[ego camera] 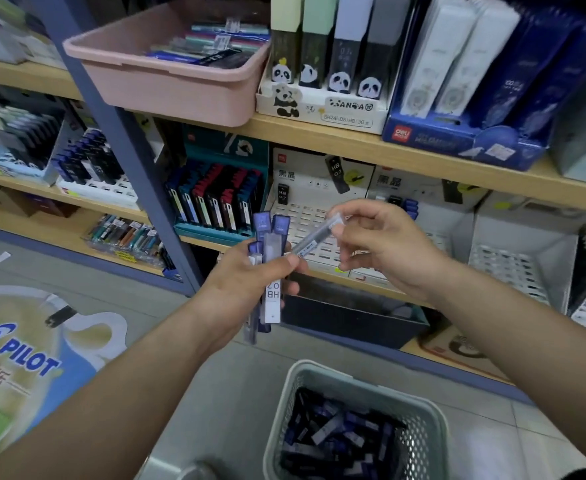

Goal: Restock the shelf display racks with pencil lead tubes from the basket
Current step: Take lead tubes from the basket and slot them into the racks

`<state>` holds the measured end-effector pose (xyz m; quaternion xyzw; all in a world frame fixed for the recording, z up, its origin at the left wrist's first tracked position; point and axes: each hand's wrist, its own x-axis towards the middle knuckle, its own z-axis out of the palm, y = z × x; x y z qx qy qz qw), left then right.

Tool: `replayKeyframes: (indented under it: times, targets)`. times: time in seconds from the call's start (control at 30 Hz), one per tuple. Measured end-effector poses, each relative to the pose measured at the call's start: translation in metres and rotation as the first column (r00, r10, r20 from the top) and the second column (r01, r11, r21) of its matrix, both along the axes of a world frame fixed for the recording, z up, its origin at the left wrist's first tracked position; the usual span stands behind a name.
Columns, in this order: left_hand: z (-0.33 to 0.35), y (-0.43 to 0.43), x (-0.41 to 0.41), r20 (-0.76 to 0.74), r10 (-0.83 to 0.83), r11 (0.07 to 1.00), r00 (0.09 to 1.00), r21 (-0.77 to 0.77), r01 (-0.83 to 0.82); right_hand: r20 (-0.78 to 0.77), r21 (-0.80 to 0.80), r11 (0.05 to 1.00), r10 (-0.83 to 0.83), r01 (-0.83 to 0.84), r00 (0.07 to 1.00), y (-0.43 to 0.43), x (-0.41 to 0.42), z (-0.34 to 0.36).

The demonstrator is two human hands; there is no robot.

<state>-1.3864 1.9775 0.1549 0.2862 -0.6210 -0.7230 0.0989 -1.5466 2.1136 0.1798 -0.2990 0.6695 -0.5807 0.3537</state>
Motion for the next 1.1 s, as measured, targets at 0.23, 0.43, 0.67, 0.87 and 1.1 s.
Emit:
replayKeyframes:
  times: [0.23,0.43,0.67,0.87,1.1]
  targets:
    - [-0.005,0.005,-0.006,0.020,0.052,0.998,0.998,-0.036,-0.051,0.084,-0.067,0.998,0.015,-0.010,0.996,0.002,0.005,-0.009]
    - [-0.010,0.003,-0.007,0.062,0.070,0.992,0.996,-0.105,-0.064,-0.061,-0.044,0.997,-0.073,0.070,0.995,0.000,0.003,-0.016]
    - [-0.015,-0.002,-0.002,0.098,0.063,0.985,0.993,-0.166,-0.046,-0.048,-0.091,0.978,-0.190,0.185,0.981,-0.010,-0.004,-0.019]
    - [-0.020,-0.019,0.011,0.166,0.126,0.978,0.978,-0.186,-0.094,-0.538,-0.018,0.960,-0.245,0.279,0.807,-0.056,-0.047,-0.045]
    - [-0.016,-0.029,0.014,0.148,0.147,0.983,0.978,-0.134,-0.128,-0.706,0.083,0.934,-0.190,0.346,0.682,-0.126,-0.082,-0.075]
